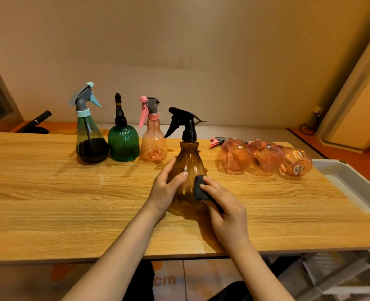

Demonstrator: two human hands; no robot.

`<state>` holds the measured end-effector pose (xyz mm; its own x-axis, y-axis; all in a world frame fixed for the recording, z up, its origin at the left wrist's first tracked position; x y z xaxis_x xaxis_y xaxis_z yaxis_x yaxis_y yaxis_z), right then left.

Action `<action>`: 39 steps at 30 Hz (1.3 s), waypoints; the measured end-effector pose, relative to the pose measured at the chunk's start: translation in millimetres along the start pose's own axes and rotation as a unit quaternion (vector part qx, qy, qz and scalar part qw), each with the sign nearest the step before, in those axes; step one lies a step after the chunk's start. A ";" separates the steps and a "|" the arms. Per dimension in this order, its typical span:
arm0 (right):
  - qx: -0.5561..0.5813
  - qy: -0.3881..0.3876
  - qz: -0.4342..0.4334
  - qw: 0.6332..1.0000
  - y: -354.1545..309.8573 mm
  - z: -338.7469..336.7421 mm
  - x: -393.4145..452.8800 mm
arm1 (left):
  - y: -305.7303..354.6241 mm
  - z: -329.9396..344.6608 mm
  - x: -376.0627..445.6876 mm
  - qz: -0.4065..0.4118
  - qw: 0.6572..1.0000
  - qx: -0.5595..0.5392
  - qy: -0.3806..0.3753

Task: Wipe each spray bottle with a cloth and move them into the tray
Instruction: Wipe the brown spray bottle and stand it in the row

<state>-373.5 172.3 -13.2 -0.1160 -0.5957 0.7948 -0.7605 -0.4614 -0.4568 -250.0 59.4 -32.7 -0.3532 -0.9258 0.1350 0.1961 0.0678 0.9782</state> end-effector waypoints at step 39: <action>0.059 0.140 0.025 0.988 -2.5 -11.0 41.6 | 1.3 0.1 -5.7 -0.062 0.991 -0.073 -0.094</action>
<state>-383.5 156.0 25.4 -0.3371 -0.4219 0.8417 -0.6708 -0.5196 -0.5291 -247.8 64.8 -32.2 -0.5438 -0.8374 0.0555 0.2666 -0.1097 0.9575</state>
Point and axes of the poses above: each hand's wrist, its own x-axis towards the middle knuckle, its own z-axis out of the palm, y = z × x, the point moved 4 cm from there along x, towards the middle knuckle, and after that the axes turned 2 degrees about y, right-handed, at the moved point
